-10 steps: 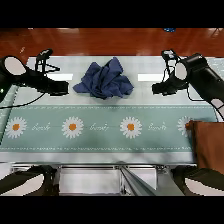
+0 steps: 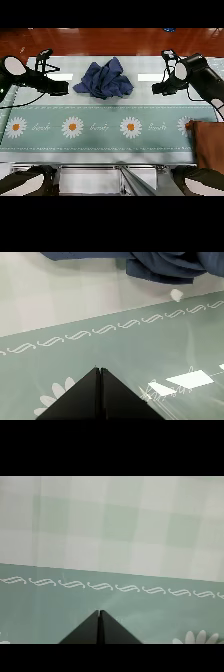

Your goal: Fold the shirts.

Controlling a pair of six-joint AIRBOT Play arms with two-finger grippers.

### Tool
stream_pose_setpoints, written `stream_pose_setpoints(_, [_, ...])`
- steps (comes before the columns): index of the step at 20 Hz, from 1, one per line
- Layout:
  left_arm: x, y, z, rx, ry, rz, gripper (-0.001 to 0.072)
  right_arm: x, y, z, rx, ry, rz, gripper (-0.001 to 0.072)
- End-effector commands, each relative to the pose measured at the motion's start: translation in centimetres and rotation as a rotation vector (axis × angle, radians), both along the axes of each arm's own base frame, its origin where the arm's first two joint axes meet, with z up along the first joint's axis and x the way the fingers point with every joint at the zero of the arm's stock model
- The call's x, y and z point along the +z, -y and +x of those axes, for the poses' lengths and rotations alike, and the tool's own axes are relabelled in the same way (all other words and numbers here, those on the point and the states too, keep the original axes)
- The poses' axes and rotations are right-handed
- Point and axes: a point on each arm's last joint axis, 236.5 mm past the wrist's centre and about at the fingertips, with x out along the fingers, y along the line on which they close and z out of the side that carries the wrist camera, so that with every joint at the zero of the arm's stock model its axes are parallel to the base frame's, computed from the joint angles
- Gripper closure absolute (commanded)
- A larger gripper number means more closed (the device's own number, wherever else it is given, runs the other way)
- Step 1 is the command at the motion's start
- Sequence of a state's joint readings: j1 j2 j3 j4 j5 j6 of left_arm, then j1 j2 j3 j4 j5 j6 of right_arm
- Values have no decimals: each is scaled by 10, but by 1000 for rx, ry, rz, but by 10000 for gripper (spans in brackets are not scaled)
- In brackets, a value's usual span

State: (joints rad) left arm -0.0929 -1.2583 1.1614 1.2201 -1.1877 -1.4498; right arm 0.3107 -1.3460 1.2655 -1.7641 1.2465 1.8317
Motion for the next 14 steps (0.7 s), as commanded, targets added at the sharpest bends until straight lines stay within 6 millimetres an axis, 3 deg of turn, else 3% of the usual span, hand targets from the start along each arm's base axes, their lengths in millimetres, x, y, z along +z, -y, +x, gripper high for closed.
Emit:
stream_pose_setpoints(1, [0, 0, 0, 0, -1, 0, 683, 0, 0, 0, 0, 0, 0, 689])
stream_pose_setpoints(5, [0, 0, 2, 3, 8, 0, 683, 0, -1, 0, 1, 1, 1, 690])
stream_pose_setpoints(6, [3, 0, 11, 15, 45, -2, 683, 1, -2, 4, 4, 19, 7, 690])
stream_pose_setpoints(10, [13, -1, 38, 59, 162, -11, 682, 14, -7, 38, 43, 168, 12, 689])
stream_pose_setpoints(11, [16, -1, 50, 75, 208, -14, 642, 18, -5, 44, 50, 198, 3, 654])
stream_pose_setpoints(12, [20, -3, 63, 96, 259, -17, 482, 20, -2, 48, 39, 219, -10, 476])
stream_pose_setpoints(13, [29, -3, 80, 136, 329, -38, 188, 21, 3, 49, 36, 224, -31, 290])
stream_pose_setpoints(14, [42, -1, 98, 196, 392, -91, 198, 21, 11, 47, 32, 211, -66, 304])
